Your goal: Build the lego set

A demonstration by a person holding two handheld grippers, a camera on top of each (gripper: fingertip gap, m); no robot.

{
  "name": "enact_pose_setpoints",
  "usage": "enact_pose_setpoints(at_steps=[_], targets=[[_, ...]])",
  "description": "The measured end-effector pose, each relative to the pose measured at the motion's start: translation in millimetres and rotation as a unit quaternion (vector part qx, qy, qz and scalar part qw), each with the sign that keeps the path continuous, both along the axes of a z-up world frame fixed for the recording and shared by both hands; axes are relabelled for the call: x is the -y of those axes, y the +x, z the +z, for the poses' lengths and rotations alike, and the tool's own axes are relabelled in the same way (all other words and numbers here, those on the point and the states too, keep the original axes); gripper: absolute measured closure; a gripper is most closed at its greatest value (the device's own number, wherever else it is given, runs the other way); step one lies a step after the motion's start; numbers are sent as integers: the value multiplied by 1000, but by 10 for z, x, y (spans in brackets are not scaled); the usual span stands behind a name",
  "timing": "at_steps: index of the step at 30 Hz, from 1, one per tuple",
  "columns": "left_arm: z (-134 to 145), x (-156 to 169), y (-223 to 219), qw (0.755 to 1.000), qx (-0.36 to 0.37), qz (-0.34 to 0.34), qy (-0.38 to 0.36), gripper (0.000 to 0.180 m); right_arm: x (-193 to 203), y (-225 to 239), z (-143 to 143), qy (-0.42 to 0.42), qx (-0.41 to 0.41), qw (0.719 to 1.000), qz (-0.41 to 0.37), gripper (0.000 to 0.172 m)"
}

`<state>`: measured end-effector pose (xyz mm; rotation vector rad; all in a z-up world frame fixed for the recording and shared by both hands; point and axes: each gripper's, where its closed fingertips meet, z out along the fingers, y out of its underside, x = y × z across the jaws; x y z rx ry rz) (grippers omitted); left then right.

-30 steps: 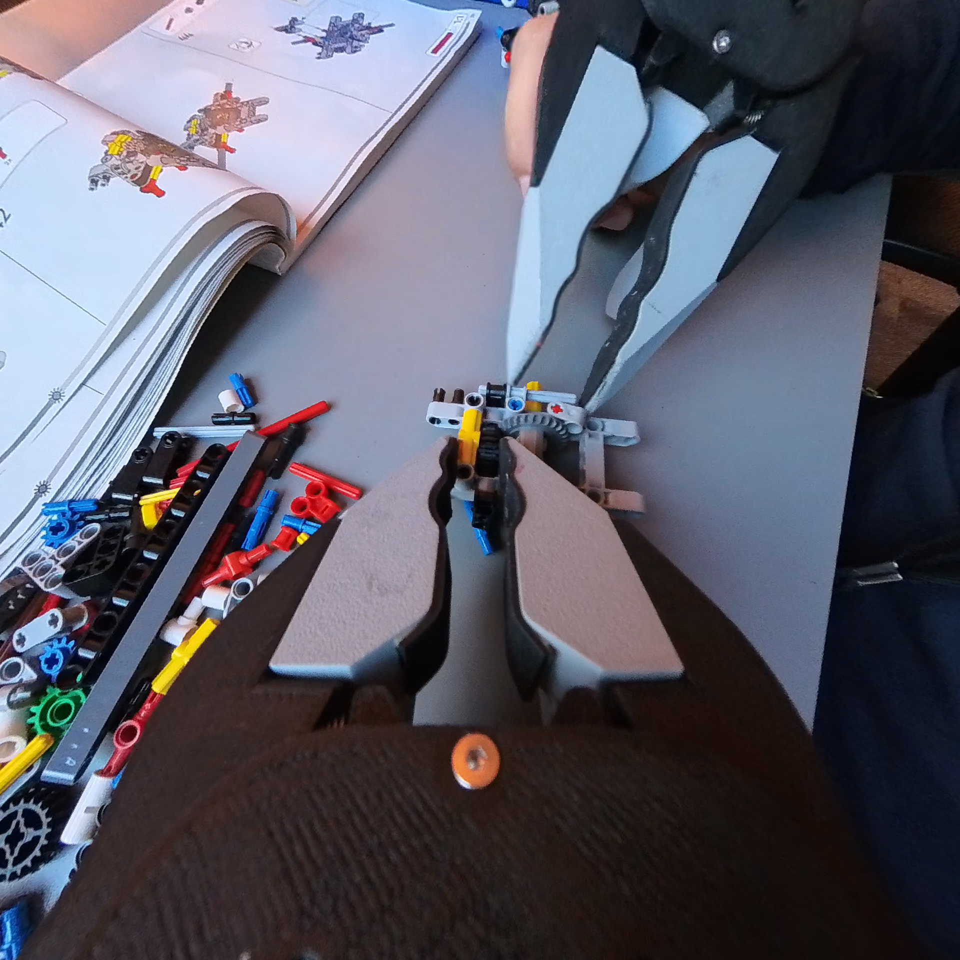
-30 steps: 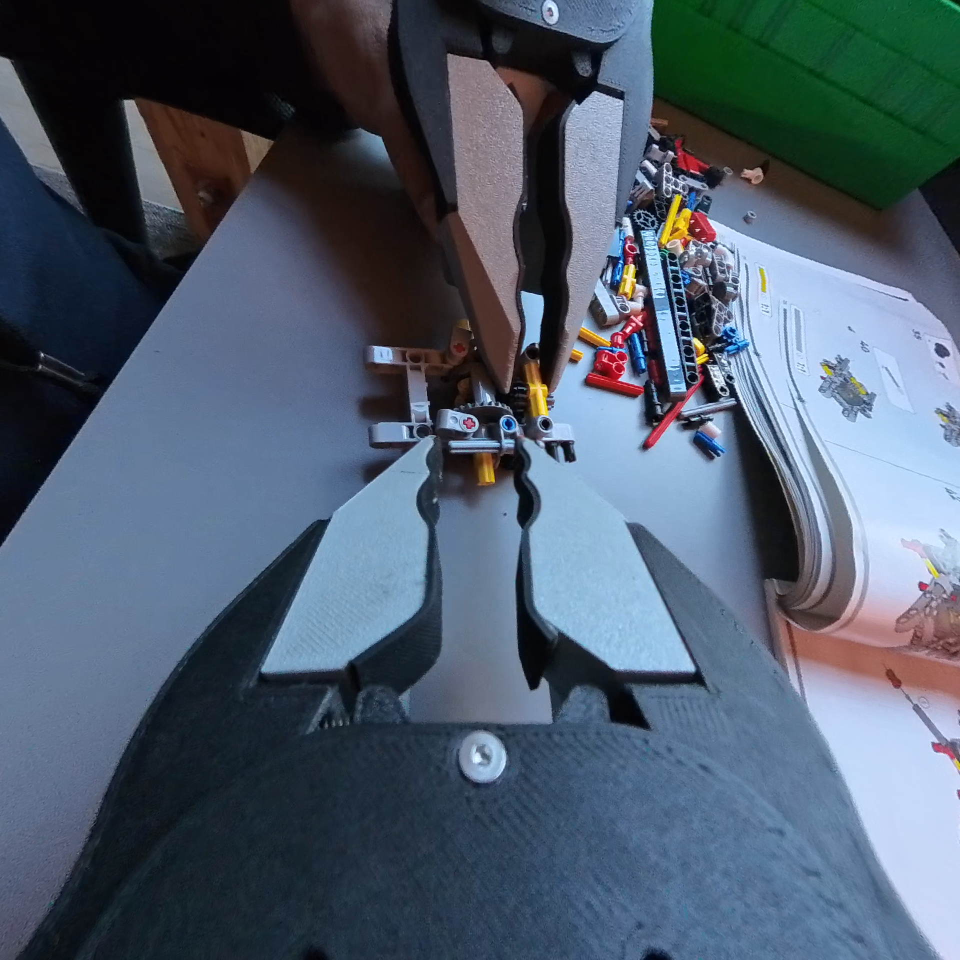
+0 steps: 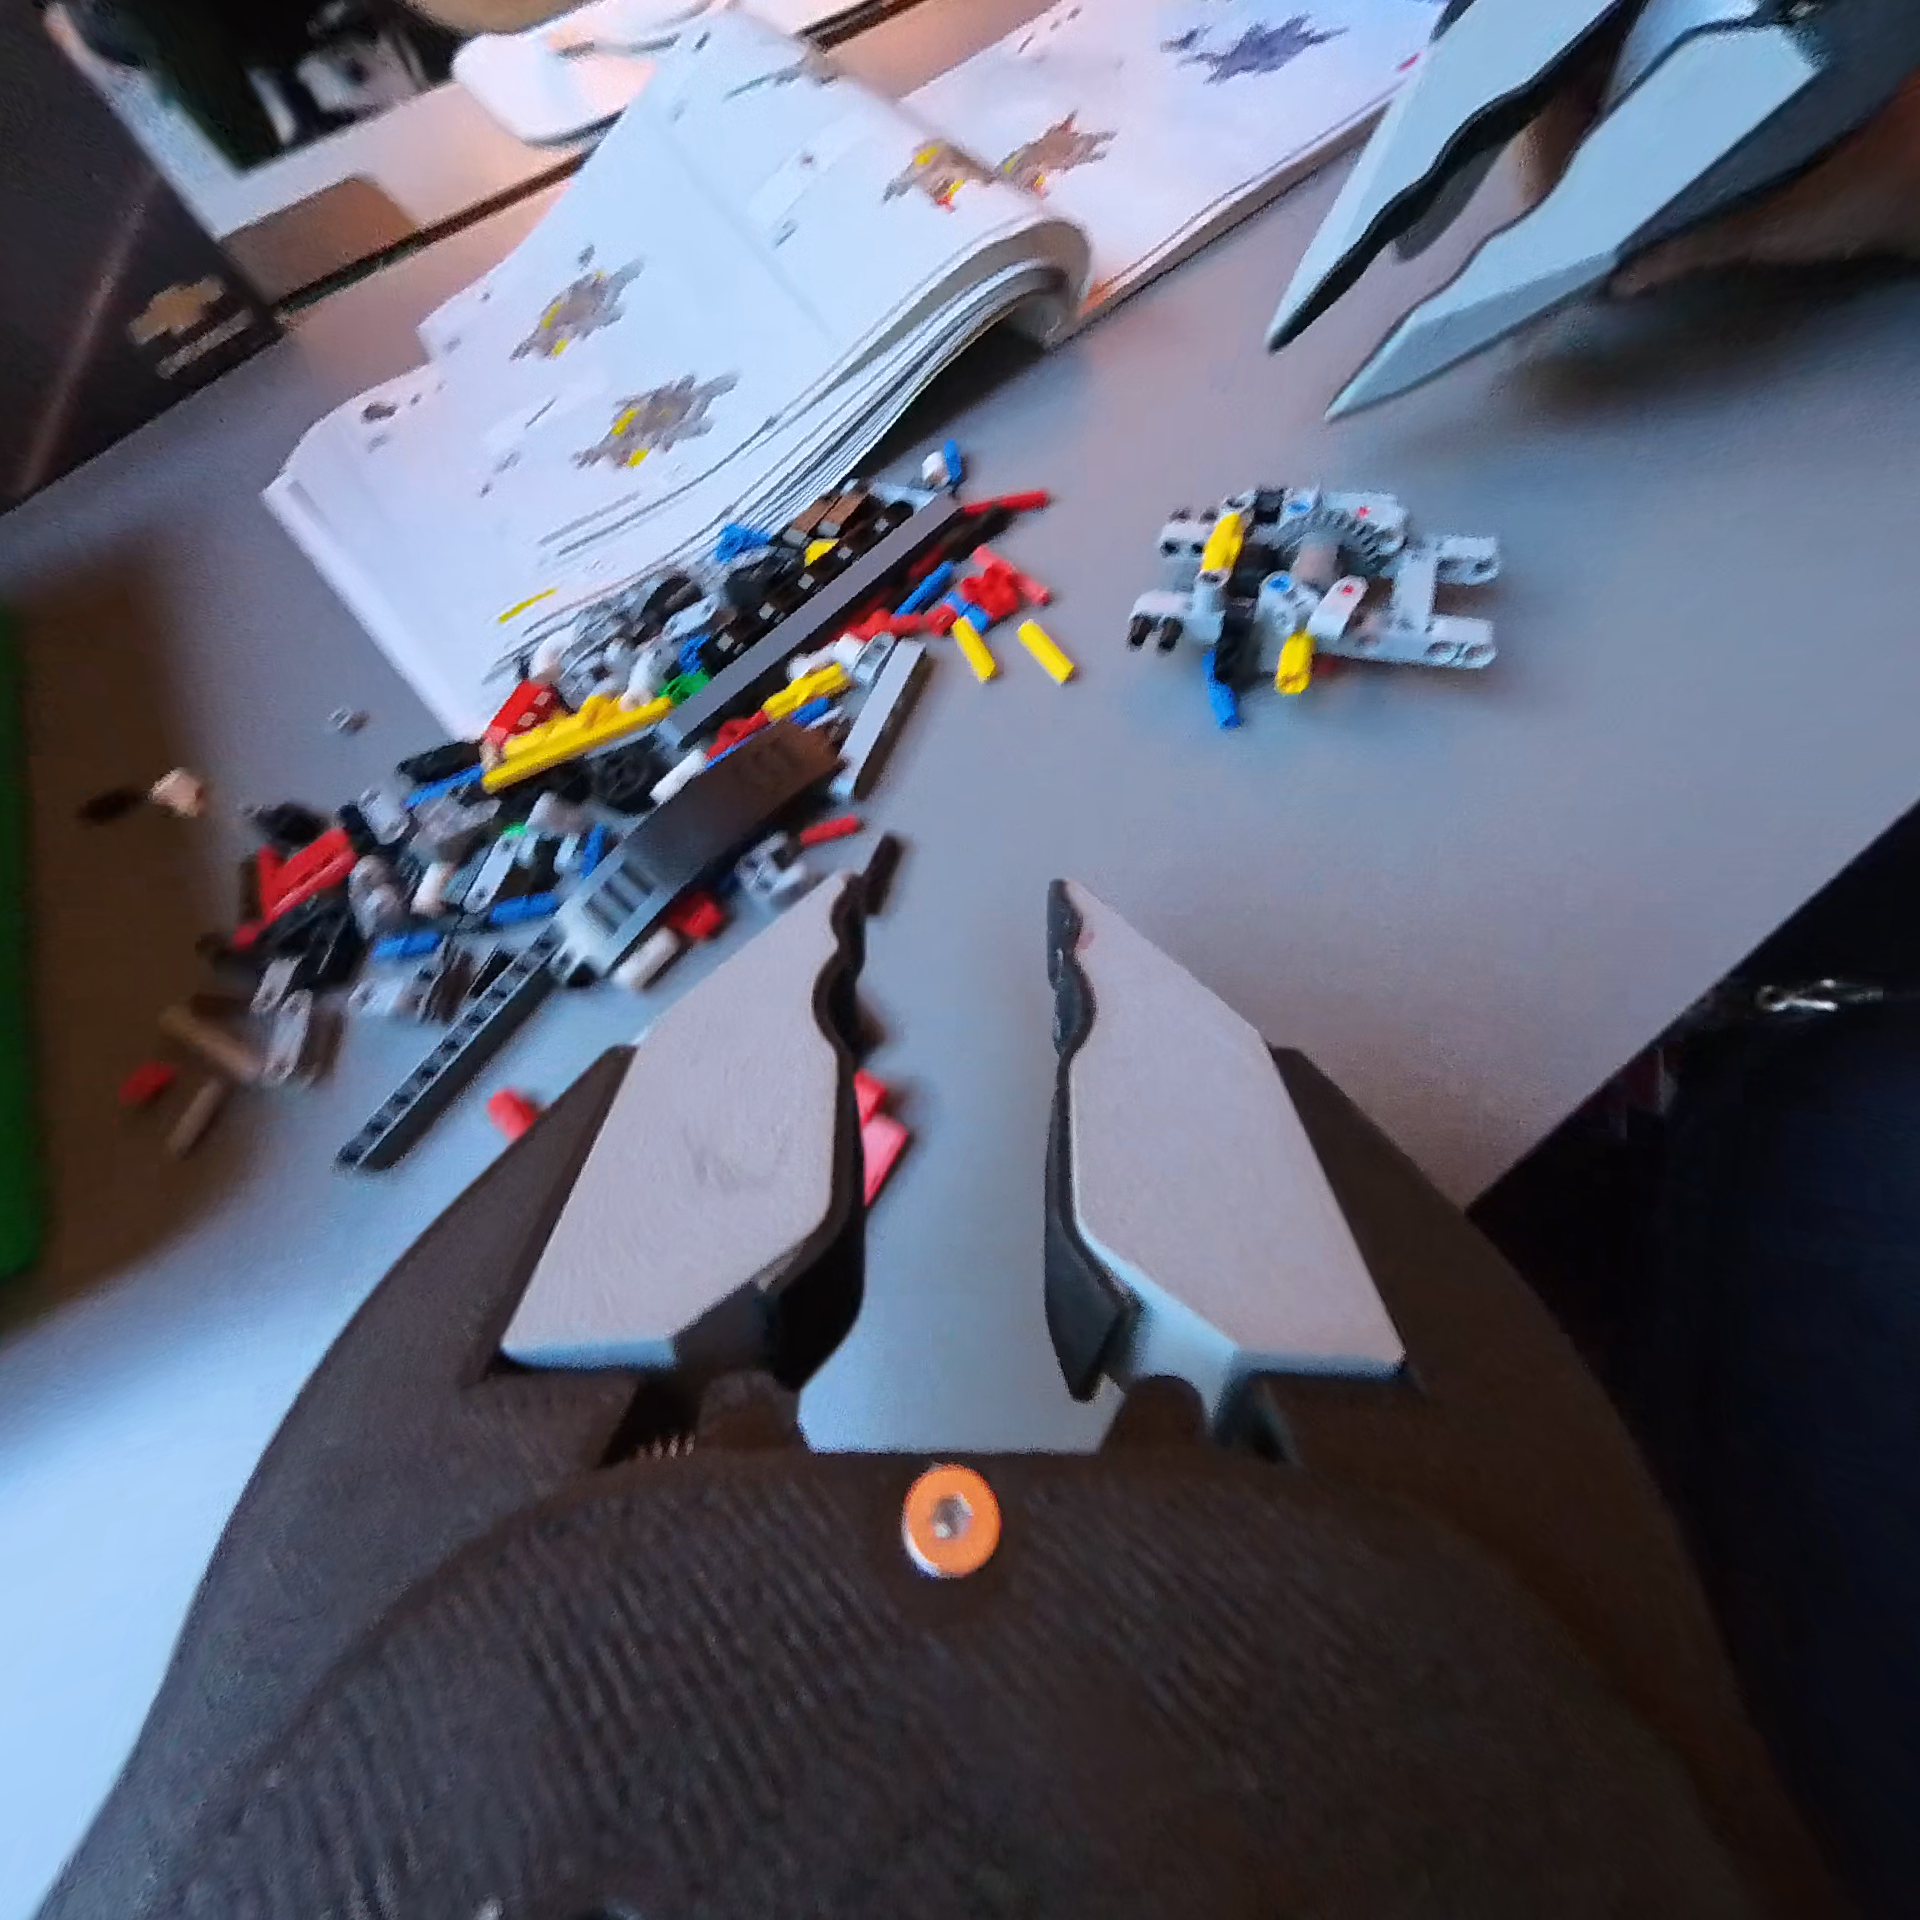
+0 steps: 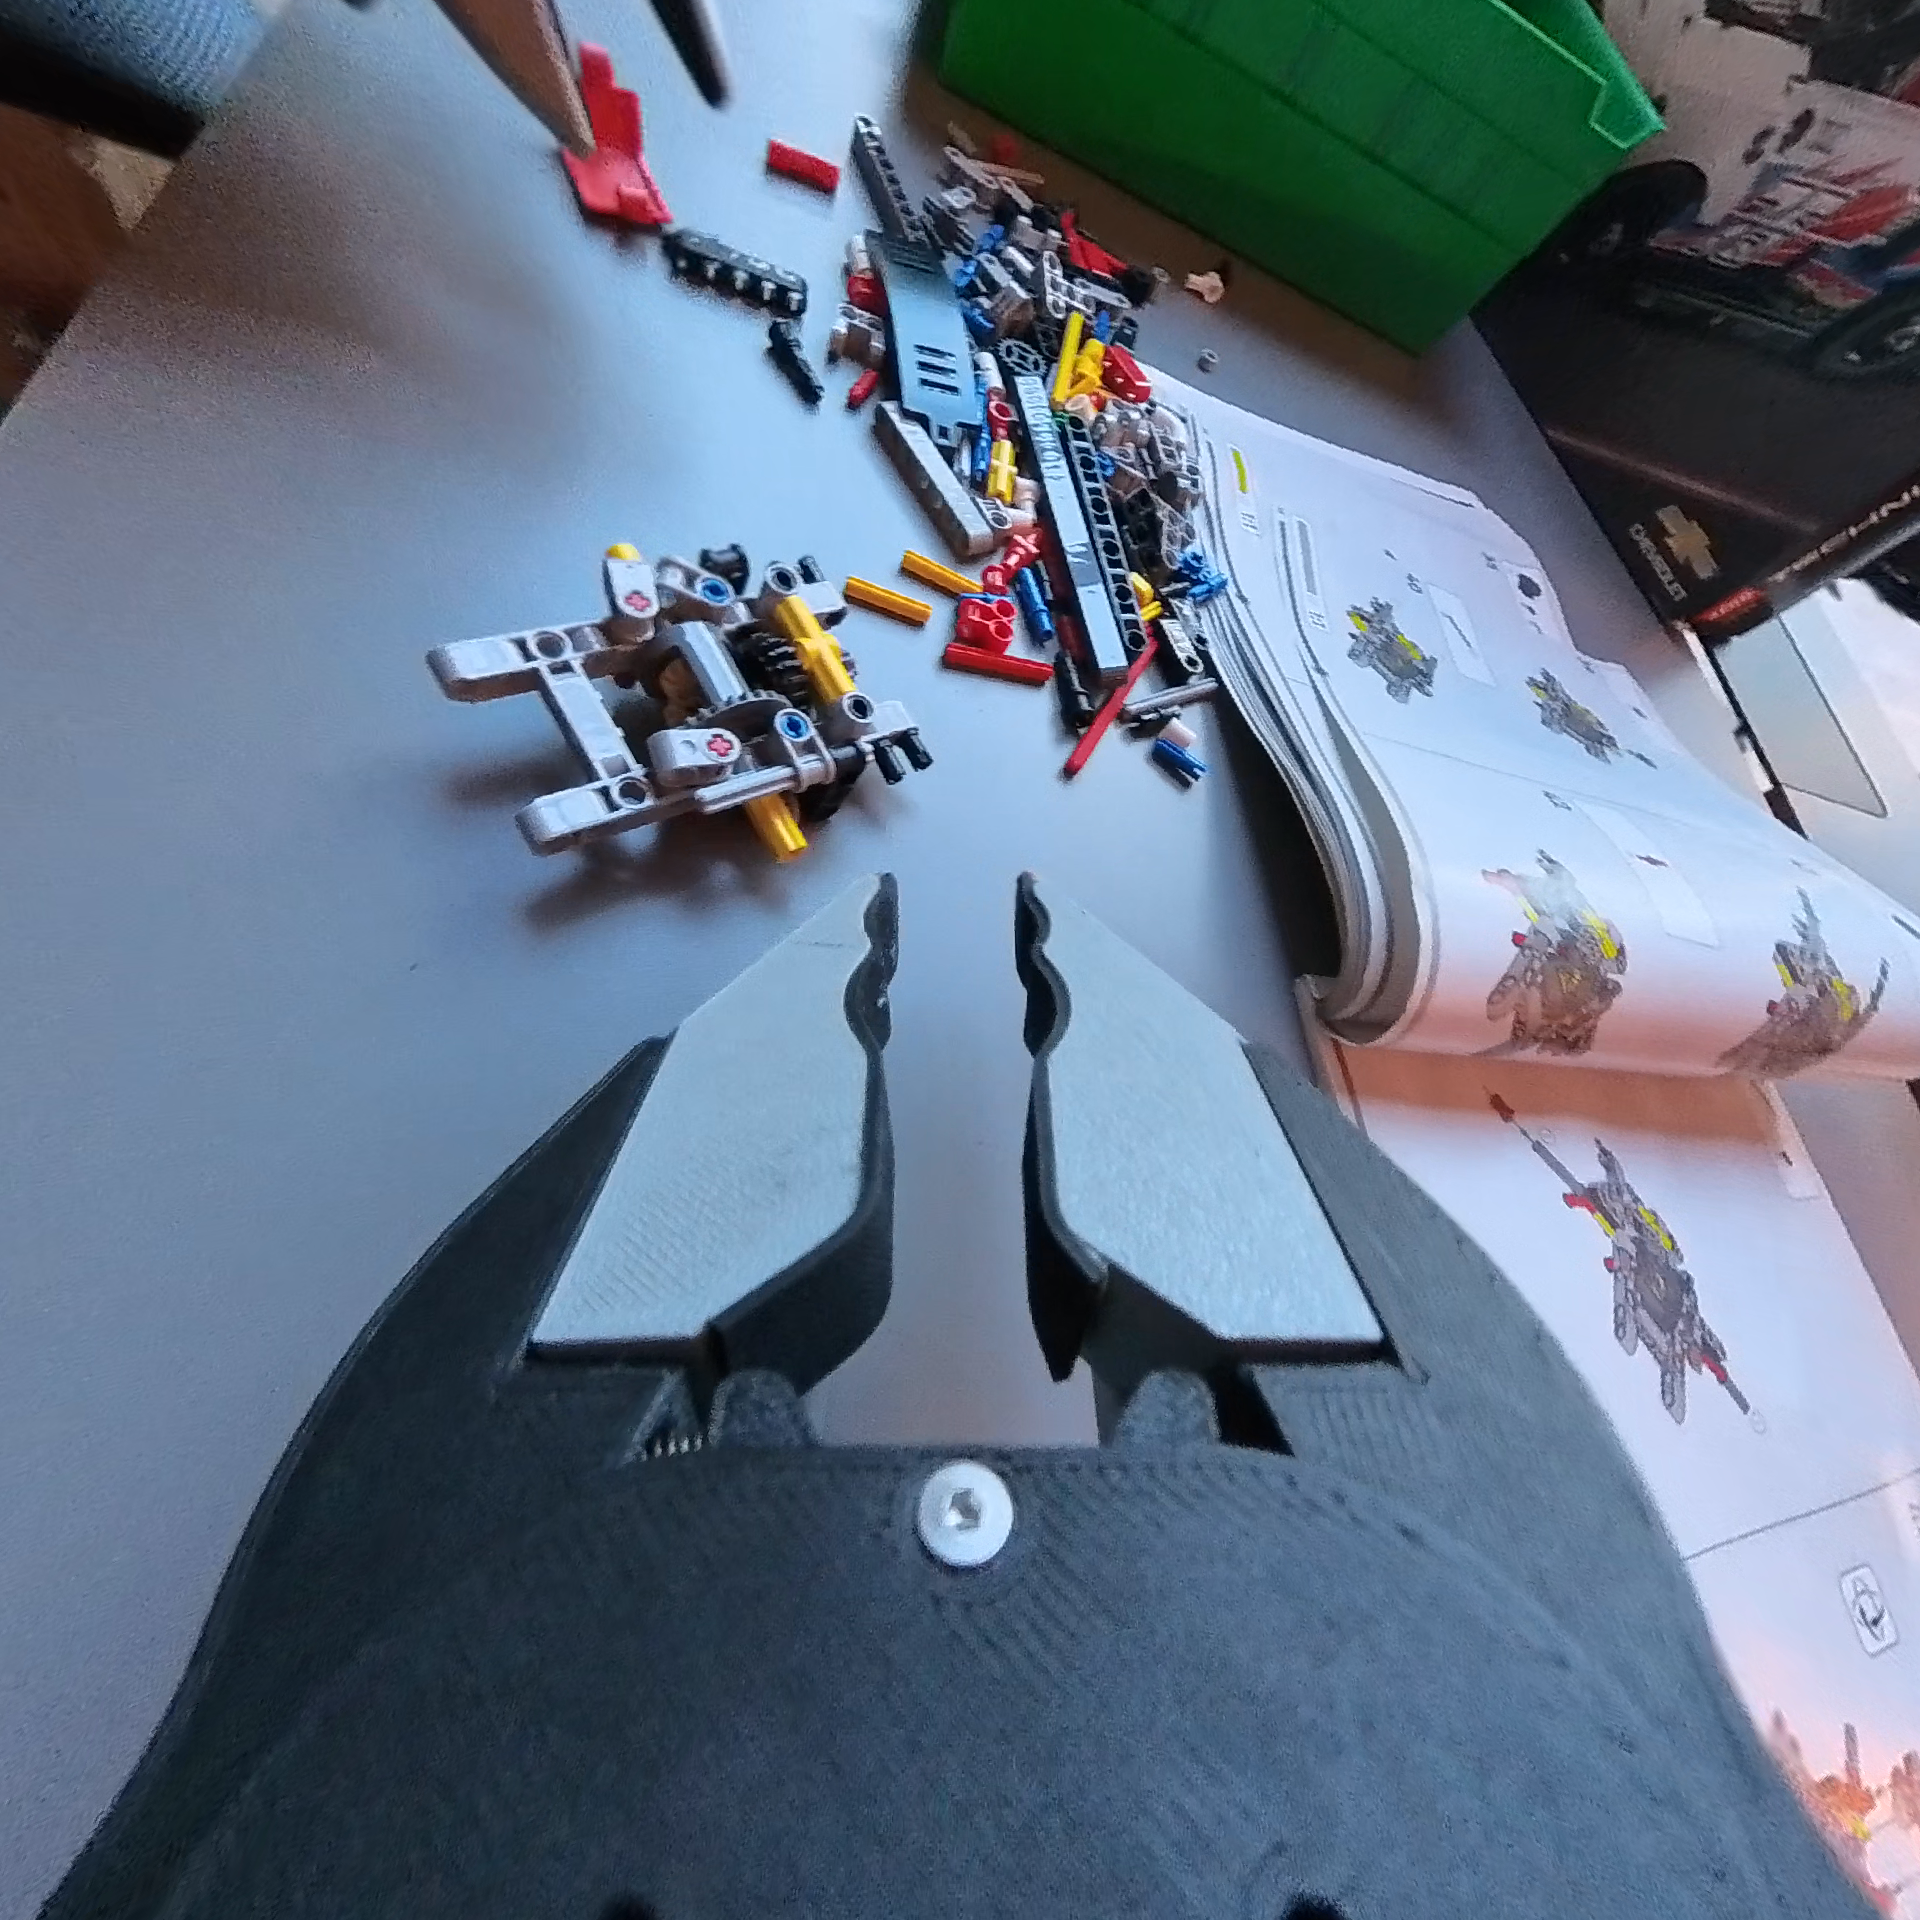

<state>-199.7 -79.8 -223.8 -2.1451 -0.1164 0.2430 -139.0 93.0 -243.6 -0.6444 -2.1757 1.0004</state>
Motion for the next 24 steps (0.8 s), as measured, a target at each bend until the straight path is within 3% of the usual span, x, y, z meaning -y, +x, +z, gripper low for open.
enact_pose_setpoints(at_steps=[6, 14, 20, 24], targets=[[-126, 486, -216, 995, 23, 73, -61, 151, -96, -60, 20, -7, -3, 1000, -28, 155], [-285, 708, -229, 992, 40, 95, -74, 150, -183, -79, 100, -67, 13, 997, -41, 162], [-59, 680, -430, 988, 107, 113, -6, 150, -221, -77, 187, -133, 35, 990, -32, 165], [106, 664, -762, 987, 98, 127, -3, 151, -246, -78, 228, -156, 37, 987, -31, 166]])
